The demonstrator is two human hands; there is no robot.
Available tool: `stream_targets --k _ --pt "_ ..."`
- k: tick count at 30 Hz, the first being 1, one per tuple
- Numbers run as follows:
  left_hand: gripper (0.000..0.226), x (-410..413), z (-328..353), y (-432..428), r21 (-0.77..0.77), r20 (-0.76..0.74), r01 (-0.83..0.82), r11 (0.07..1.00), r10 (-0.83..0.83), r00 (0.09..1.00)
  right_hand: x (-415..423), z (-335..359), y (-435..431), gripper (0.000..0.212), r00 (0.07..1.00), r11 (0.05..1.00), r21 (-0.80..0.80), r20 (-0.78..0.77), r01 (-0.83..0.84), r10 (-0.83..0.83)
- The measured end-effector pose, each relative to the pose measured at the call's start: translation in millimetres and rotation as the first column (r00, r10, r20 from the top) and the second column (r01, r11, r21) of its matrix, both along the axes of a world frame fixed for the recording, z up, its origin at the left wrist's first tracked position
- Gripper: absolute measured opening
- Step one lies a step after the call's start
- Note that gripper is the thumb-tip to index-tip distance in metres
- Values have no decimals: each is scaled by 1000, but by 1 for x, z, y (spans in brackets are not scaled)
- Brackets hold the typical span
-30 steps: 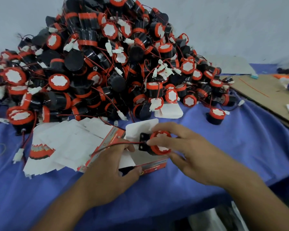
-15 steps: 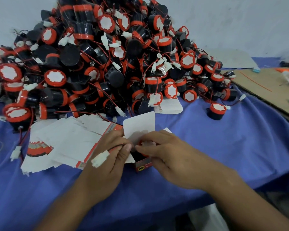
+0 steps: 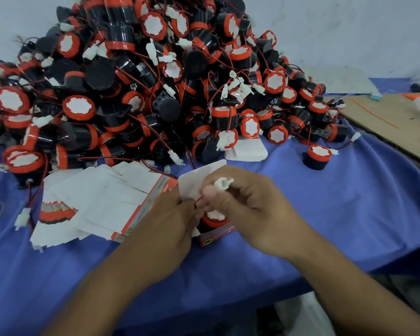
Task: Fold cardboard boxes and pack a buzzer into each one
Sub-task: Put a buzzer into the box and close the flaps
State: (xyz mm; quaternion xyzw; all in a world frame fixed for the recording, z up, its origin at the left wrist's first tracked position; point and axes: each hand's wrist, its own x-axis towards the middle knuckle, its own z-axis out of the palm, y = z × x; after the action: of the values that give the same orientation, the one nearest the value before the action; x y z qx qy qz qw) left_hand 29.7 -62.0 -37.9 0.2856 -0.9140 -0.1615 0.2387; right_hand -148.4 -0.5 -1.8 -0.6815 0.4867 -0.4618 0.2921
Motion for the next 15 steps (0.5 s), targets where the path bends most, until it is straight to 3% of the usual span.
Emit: stream_targets --k 3,6,12,15 --pt "12 2 0 1 227 -147 -230 946 267 952 -5 -4 -1 38 982 991 135 187 -21 -5" --pt "13 5 1 1 374 -308 -322 870 444 842 -4 -12 -3 28 990 983 183 139 -24 -2" --pt "13 3 3 5 367 -359 -269 890 403 842 2 -16 -1 22 987 998 66 -158 -4 14" --pt "10 4 6 4 262 -353 -226 938 311 883 2 -15 3 31 982 999 38 -185 -33 39"
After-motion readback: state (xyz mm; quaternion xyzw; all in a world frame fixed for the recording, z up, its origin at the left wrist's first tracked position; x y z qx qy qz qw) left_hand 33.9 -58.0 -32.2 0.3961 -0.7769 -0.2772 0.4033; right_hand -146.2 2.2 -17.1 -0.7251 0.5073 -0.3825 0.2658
